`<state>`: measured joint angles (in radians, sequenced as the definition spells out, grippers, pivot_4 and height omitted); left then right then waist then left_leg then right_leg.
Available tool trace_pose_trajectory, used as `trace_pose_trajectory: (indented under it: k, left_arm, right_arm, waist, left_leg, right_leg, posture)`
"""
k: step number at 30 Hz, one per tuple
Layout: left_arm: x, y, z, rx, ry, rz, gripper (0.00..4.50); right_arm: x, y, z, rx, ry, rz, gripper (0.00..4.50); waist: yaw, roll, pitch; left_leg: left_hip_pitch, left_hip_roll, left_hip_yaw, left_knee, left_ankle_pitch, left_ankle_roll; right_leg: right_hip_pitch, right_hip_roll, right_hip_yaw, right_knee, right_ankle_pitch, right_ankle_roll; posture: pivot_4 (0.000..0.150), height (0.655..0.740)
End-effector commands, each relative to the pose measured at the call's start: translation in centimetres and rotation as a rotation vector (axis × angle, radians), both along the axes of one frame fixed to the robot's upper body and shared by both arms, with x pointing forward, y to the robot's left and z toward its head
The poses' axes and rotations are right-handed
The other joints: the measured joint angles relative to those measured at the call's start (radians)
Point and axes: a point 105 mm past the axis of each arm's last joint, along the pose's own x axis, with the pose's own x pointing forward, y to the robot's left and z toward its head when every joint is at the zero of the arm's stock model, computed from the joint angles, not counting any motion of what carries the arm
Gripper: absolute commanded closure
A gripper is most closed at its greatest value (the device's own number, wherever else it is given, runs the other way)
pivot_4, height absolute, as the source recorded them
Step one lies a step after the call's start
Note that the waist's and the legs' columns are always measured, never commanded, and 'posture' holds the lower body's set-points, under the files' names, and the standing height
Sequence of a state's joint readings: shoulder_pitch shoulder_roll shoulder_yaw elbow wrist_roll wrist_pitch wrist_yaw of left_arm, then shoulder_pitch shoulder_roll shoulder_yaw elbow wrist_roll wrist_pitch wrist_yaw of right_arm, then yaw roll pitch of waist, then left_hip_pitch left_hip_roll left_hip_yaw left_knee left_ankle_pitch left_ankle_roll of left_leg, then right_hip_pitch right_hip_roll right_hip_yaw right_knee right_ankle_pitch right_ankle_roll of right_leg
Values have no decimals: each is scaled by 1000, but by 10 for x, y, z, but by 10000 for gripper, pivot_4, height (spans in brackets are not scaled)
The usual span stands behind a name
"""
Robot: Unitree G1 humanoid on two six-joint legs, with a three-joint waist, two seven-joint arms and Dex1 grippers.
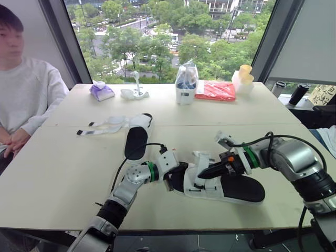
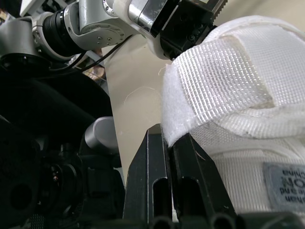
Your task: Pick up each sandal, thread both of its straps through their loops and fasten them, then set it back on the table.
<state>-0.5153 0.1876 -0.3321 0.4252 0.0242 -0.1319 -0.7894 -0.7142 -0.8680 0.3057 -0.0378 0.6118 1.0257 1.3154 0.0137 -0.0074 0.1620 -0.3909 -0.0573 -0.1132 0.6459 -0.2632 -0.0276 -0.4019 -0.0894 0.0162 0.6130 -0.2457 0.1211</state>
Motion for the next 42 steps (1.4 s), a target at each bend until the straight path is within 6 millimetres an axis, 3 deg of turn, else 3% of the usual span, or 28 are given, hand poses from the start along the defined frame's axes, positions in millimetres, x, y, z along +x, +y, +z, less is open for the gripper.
trace_pose_trajectory:
  k: [1, 11, 17, 20, 24, 31, 36, 42]
  left_arm:
    - [-10, 10, -46, 109, 152, 30, 45000]
    - [-12, 12, -48, 105, 161, 47, 45000]
    - [-11, 12, -48, 100, 163, 56, 45000]
    - [-11, 14, -49, 99, 164, 66, 45000]
    - [-10, 18, -50, 92, 170, 90, 45000]
    - [-10, 22, -50, 101, 178, 91, 45000]
    - [-10, 22, -51, 111, 179, 78, 45000]
    - [-10, 19, -52, 112, 186, 70, 45000]
  right_arm:
    - [-5, 9, 8, 26, 1, 52, 44281]
    - [-10, 15, 16, 86, 98, 71, 44281]
    - [1, 12, 2, 23, -6, 37, 44281]
    - [4, 10, 0, 36, -49, -10, 36007]
    - [6, 7, 9, 94, -103, -148, 15435]
    - [-26, 10, 17, 225, -48, -270, 15435]
    - [-47, 22, 7, 264, -8, -295, 15435]
    - [-48, 28, -16, 182, -28, -378, 15435]
  waist:
    - [0, 0, 0]
    - [0, 0, 0]
    - [0, 0, 0]
    - [1, 0, 0]
    - [1, 0, 0]
    - [0, 0, 0]
    - [-1, 1, -1]
    - [-1, 1, -1]
  left_leg:
    - [0, 0, 0, 0, 0, 0]
    - [0, 0, 0, 0, 0, 0]
    - [0, 0, 0, 0, 0, 0]
    - [0, 0, 0, 0, 0, 0]
    - [0, 0, 0, 0, 0, 0]
    - [0, 0, -1, 0, 0, 0]
    - [0, 0, 0, -1, 0, 0]
    - [0, 0, 0, 0, 0, 0]
  right_leg:
    - [0, 0, 0, 0, 0, 0]
    - [0, 0, 0, 0, 0, 0]
    - [0, 0, 0, 0, 0, 0]
    - [0, 0, 0, 0, 0, 0]
    - [0, -1, 0, 0, 0, 0]
    - [0, 0, 0, 1, 0, 0]
    - [0, 0, 1, 1, 0, 0]
    - [0, 0, 1, 1, 0, 0]
  posture:
    - [1500, 7400]
    - [1500, 7400]
    - [1500, 7400]
    - [1500, 7400]
    - [1500, 7400]
    - [1500, 7400]
    - [1500, 7400]
    - [1500, 7400]
